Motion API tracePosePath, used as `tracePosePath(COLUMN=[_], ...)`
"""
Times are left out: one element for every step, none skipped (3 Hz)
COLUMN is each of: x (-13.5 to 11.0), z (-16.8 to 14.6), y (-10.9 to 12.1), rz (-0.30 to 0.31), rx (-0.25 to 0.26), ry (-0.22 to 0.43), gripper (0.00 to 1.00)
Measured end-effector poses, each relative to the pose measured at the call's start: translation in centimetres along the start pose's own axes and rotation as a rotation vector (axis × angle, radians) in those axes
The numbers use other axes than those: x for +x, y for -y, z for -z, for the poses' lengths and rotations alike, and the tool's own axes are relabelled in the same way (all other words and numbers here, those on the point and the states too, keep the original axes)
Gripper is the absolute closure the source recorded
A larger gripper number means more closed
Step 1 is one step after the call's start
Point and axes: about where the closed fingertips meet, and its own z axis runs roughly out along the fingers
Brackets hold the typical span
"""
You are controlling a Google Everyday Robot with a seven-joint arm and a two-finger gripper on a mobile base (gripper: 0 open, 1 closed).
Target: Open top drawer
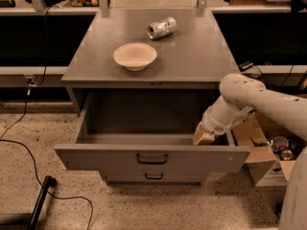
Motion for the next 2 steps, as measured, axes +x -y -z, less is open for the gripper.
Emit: tracePosePath(x=[-0.3,-0.9], z=[0.4,1.0], y=[-0.1,-3.1], rz=[0.003,0.025], rx=[-0.006,-0.067], ry=[0.003,0.022], gripper=[1.00,1.00])
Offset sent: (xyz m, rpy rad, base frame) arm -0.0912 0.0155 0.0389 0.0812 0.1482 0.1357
